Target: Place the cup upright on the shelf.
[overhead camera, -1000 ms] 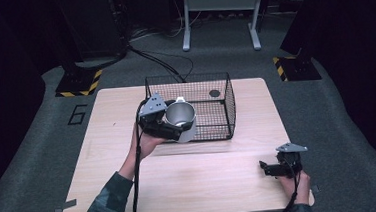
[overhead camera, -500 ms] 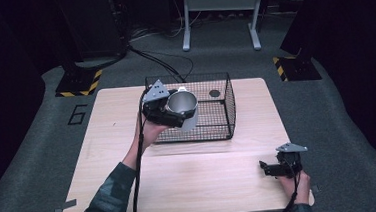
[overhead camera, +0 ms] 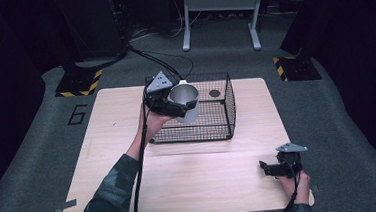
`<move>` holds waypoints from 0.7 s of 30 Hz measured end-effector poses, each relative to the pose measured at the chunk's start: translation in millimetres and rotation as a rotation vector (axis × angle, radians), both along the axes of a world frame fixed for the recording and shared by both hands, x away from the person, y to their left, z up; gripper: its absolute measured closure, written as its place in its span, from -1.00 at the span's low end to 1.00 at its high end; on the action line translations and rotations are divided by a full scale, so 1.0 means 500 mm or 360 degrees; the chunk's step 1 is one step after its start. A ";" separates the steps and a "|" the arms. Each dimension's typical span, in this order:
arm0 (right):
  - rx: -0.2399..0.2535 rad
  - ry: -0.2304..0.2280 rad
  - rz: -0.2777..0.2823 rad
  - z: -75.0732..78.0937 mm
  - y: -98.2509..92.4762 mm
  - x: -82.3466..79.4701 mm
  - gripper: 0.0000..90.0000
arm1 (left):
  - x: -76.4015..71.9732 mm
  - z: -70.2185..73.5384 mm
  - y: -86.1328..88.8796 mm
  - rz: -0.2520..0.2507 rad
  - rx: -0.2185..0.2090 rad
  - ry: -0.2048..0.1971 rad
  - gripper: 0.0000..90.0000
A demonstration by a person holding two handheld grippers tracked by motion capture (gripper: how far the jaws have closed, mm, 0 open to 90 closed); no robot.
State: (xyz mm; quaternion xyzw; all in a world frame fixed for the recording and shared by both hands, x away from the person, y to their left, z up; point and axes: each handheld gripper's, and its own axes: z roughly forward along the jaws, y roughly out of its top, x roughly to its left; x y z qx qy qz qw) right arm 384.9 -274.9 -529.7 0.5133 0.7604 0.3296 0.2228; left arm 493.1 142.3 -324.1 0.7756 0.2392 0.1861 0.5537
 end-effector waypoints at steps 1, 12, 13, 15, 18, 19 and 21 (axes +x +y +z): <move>-0.0003 0.0012 0.0004 0.001 0.000 0.000 -0.91 | 0.005 -0.002 0.000 0.0008 0.0003 0.0008 -0.86; 0.0007 0.0001 -0.0002 0.000 0.000 0.000 -0.91 | 0.059 -0.018 -0.015 0.0098 0.0016 0.0061 -0.86; 0.0010 0.0002 -0.0001 0.000 0.000 0.000 -0.91 | 0.062 -0.019 -0.015 0.0099 0.0030 0.0063 -0.86; 0.0009 0.0000 -0.0006 0.000 0.001 0.000 -0.91 | 0.066 -0.022 -0.018 0.0114 0.0033 0.0063 -0.86; 0.0010 0.0002 -0.0001 0.000 0.000 0.000 -0.91 | 0.084 -0.031 -0.018 0.0148 0.0043 0.0086 -0.86; 0.0010 0.0002 -0.0001 0.000 0.000 0.000 -0.91 | 0.088 -0.033 -0.018 0.0155 0.0041 0.0095 -0.86; 0.0010 0.0002 -0.0001 0.000 0.000 0.000 -0.91 | 0.097 -0.038 -0.018 0.0171 0.0056 0.0098 -0.86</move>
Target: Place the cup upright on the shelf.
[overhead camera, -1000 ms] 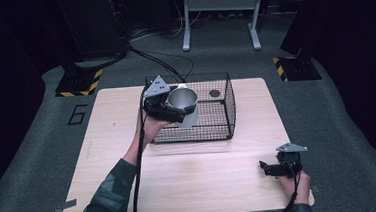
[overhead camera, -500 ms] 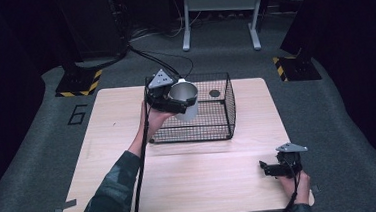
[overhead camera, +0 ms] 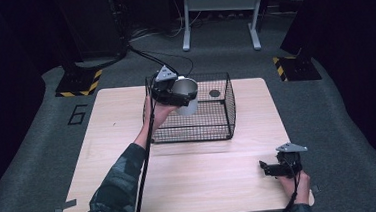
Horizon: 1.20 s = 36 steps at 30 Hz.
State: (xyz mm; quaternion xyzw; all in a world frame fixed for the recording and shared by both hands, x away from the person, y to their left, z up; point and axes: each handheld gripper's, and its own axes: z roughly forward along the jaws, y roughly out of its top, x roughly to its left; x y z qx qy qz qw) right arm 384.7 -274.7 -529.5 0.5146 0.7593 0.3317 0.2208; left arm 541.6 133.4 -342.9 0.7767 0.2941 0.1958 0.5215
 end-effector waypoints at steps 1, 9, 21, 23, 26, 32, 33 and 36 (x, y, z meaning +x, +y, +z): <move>0.0000 0.0000 0.0000 0.000 0.000 0.000 -0.91 | 0.005 -0.003 0.000 0.0012 0.0005 0.0009 -0.86; 0.0000 0.0000 0.0001 0.000 0.000 0.000 -0.91 | 0.022 -0.017 -0.009 0.0047 0.0045 0.0036 -0.86; 0.0000 0.0000 0.0001 0.000 0.000 0.000 -0.91 | 0.047 -0.045 -0.017 0.0085 0.0083 0.0101 -0.86; 0.0003 0.0001 0.0003 0.000 0.000 0.000 -0.90 | 0.051 -0.050 -0.018 0.0096 0.0099 0.0106 -0.86; -0.0011 0.0000 0.0008 0.000 -0.001 0.000 -0.90 | 0.061 -0.063 -0.019 0.0103 0.0096 0.0137 -0.86; -0.0008 0.0000 0.0006 0.000 -0.001 0.000 -0.90 | 0.073 -0.079 -0.024 0.0119 0.0122 0.0181 -0.86; -0.0008 -0.0001 0.0006 0.000 -0.001 0.000 -0.90 | 0.075 -0.082 -0.027 0.0115 0.0133 0.0189 -0.86; -0.0008 0.0000 0.0006 0.000 -0.001 0.000 -0.90 | 0.079 -0.089 -0.033 0.0117 0.0145 0.0202 -0.86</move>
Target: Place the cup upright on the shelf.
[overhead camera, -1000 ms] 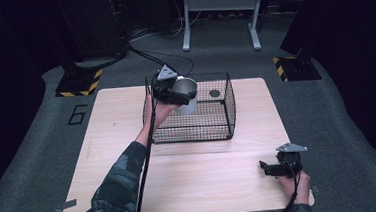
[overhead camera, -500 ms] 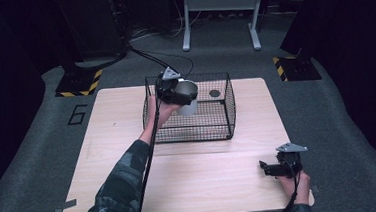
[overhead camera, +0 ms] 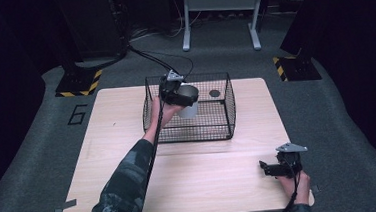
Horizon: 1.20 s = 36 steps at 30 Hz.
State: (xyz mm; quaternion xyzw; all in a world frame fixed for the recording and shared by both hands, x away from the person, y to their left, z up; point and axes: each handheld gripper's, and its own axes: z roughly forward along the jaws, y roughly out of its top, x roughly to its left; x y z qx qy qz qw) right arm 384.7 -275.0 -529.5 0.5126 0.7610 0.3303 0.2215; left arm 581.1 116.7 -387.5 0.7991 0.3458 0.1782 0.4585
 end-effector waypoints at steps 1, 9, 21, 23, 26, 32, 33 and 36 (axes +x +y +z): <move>-0.0001 0.0000 0.0000 0.000 0.000 0.000 -0.90 | 0.002 -0.001 -0.001 -0.0008 0.0020 0.0009 -0.86; 0.0001 0.0000 0.0000 0.000 0.000 0.000 -0.90 | 0.009 -0.017 -0.018 -0.0019 0.0041 0.0044 -0.86; -0.0004 -0.0001 0.0005 0.000 0.000 0.000 -0.90 | 0.018 -0.035 -0.034 -0.0043 0.0087 0.0098 -0.86; -0.0001 -0.0001 0.0002 0.000 0.000 0.000 -0.90 | 0.020 -0.038 -0.036 -0.0049 0.0109 0.0107 -0.86; -0.0001 -0.0001 0.0002 0.000 0.000 0.000 -0.90 | 0.022 -0.042 -0.036 -0.0050 0.0117 0.0123 -0.86; -0.0003 0.0000 0.0004 0.000 0.000 0.000 -0.90 | 0.024 -0.047 -0.038 -0.0049 0.0134 0.0144 -0.86; -0.0004 0.0000 0.0005 0.000 0.000 0.000 -0.90 | 0.024 -0.047 -0.039 -0.0053 0.0140 0.0148 -0.86; -0.0001 -0.0001 0.0002 0.000 0.000 0.000 -0.90 | 0.024 -0.048 -0.040 -0.0064 0.0149 0.0160 -0.86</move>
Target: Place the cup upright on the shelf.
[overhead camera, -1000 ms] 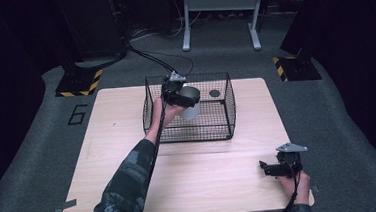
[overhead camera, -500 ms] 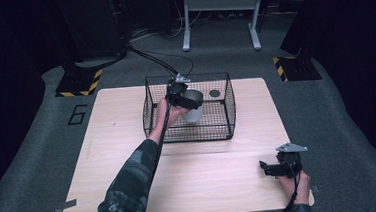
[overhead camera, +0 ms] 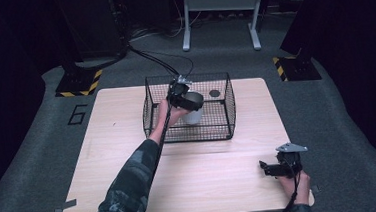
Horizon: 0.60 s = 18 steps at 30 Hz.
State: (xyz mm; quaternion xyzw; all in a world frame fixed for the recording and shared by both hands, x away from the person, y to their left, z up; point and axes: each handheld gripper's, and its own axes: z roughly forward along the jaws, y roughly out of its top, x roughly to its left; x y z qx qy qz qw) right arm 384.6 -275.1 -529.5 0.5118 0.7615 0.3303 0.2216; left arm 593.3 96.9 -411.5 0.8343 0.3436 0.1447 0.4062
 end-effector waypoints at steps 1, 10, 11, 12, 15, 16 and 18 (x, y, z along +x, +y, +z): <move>0.0000 0.0000 0.0000 0.000 0.000 0.000 -0.90 | 0.000 0.000 0.000 0.0000 0.0000 0.0000 -0.86; -0.0001 0.0000 0.0001 0.000 0.000 0.000 -0.90 | 0.006 -0.015 0.003 -0.0016 0.0040 0.0055 -0.86; 0.0003 0.0000 -0.0002 0.000 0.000 0.000 -0.90 | 0.006 -0.016 0.003 -0.0022 0.0045 0.0061 -0.86; -0.0002 0.0000 0.0003 0.000 0.000 0.000 -0.90 | 0.006 -0.018 0.002 -0.0023 0.0045 0.0062 -0.86; 0.0000 0.0000 0.0000 0.000 0.000 0.000 -0.90 | 0.006 -0.024 0.000 -0.0023 0.0051 0.0073 -0.86; -0.0001 0.0000 0.0001 0.000 0.000 0.000 -0.90 | 0.007 -0.027 -0.001 -0.0025 0.0052 0.0082 -0.86; -0.0003 0.0000 0.0003 0.000 0.000 0.000 -0.90 | 0.008 -0.030 0.000 -0.0026 0.0056 0.0095 -0.86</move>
